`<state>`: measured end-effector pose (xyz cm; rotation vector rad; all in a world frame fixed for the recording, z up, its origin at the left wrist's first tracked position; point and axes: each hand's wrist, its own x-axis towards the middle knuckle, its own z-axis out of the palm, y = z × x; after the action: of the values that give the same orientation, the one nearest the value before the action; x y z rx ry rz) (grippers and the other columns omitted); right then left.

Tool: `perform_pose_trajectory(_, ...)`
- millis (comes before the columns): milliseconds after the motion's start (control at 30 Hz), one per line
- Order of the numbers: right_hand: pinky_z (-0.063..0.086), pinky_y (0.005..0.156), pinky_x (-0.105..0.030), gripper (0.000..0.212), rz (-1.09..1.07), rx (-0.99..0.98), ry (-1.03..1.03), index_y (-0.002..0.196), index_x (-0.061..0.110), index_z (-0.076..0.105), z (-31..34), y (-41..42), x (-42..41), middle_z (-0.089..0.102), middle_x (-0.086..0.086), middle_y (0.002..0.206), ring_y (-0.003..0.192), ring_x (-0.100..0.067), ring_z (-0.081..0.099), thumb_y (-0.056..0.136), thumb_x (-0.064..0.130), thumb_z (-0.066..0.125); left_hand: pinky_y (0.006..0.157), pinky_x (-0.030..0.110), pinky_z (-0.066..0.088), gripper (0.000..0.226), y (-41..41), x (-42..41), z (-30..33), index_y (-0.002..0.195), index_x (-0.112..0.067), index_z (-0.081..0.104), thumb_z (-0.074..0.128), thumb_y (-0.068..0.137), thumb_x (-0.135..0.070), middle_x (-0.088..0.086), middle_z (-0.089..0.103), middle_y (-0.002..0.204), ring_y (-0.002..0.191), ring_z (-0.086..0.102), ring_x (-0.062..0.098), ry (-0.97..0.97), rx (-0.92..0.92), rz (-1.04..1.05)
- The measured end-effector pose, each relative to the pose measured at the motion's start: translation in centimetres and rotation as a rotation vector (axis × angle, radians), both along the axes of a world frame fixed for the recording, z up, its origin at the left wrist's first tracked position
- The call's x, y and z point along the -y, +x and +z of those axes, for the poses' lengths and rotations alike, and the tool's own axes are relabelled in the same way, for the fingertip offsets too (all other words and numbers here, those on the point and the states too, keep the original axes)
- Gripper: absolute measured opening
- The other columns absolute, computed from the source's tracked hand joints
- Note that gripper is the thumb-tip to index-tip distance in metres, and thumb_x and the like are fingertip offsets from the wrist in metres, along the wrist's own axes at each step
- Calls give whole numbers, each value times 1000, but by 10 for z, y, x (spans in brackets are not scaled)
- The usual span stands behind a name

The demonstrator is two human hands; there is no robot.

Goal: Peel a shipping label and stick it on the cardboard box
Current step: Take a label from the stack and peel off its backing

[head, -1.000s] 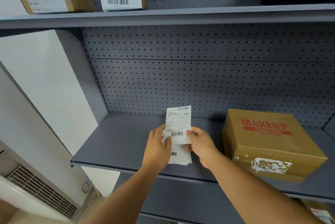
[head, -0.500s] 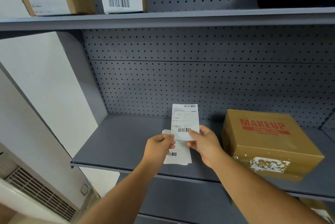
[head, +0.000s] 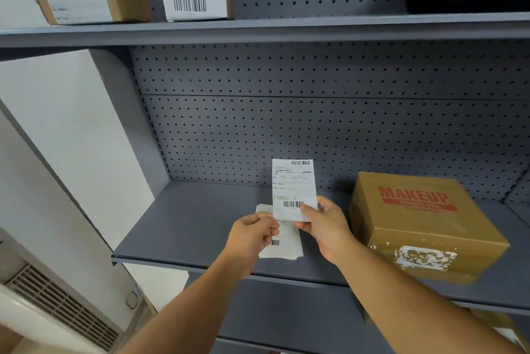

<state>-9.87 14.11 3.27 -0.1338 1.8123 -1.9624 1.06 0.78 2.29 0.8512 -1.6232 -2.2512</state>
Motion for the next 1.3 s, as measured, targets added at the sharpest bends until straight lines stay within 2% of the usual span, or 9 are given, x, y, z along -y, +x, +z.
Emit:
perform_pose_trajectory(233,64,75,-31,21,-1,-6,23,118,18,64,-2,-1,-2,71,0,122,106,-19,69,99,8,64,68,25,54,10,1,-4,1,95,0,75,65,96,-5,10,74,82,75,68,17,35,-49,-32)
perform_pose_trajectory(467,63,75,-32,17,-16,-8,43,105,21,64,-3,-4,-3,72,1,113,101,-19,70,99,5,62,71,25,53,12,0,-4,2,94,-4,75,65,98,-8,8,74,83,75,68,15,4,-55,-65)
perform_pose_trajectory(600,64,82,-38,15,-9,5,84,106,16,66,-8,-6,-2,73,-6,120,102,-26,71,98,4,63,76,27,54,13,-1,-7,3,97,-2,76,63,98,-5,8,75,86,80,70,15,-22,-56,-95)
perform_pose_trajectory(733,64,80,-36,16,-5,6,87,109,14,67,-12,-7,0,72,-6,124,103,-26,71,98,3,62,79,31,54,15,-2,-8,6,90,-4,77,63,96,-2,8,77,84,80,70,16,-44,-40,-99)
perform_pose_trajectory(800,64,78,-35,16,-14,5,99,109,14,67,-12,-8,1,73,-6,123,103,-25,72,98,3,62,79,31,55,16,-2,-7,7,88,-9,78,65,95,-6,6,78,82,80,72,16,-135,-1,-87)
perform_pose_trajectory(933,60,65,-27,15,-61,12,101,104,14,67,-9,-11,0,76,-6,116,98,-23,74,99,2,61,71,22,54,13,-2,-5,7,88,-16,77,65,92,-15,0,81,83,77,76,10,-471,133,-83)
perform_pose_trajectory(1033,59,63,-25,14,-54,-18,108,103,17,67,-7,-10,0,75,-3,114,98,-22,73,99,5,63,64,18,50,13,-2,-6,6,92,-20,74,61,95,-20,-5,79,83,75,76,6,-583,194,-84)
perform_pose_trajectory(1167,61,67,-26,15,-47,-52,121,104,21,66,-6,-8,1,75,0,114,99,-20,73,99,8,64,65,21,53,15,-4,-9,5,90,-17,71,57,94,-19,-3,78,81,76,75,8,-573,224,-63)
perform_pose_trajectory(1300,62,67,-26,15,-49,-53,128,105,22,66,-8,-10,1,75,0,114,98,-19,73,98,8,66,69,23,52,17,-6,-11,7,87,-13,73,58,93,-11,-1,78,80,64,69,2,-403,146,-15)
